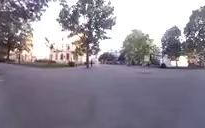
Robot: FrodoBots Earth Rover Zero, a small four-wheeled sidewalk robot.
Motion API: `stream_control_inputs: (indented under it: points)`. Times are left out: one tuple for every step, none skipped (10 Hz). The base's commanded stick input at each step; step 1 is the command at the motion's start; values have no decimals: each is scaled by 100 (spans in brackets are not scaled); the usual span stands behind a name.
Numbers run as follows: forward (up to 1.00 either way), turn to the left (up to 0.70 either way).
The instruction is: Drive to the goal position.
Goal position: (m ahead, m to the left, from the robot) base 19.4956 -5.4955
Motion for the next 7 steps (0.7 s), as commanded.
stream_control_inputs:
  points:
    - [70, 0]
    - [70, 0]
    - [70, 0]
    - [70, 0]
    - [70, 0]
    - [70, 0]
    - [70, 0]
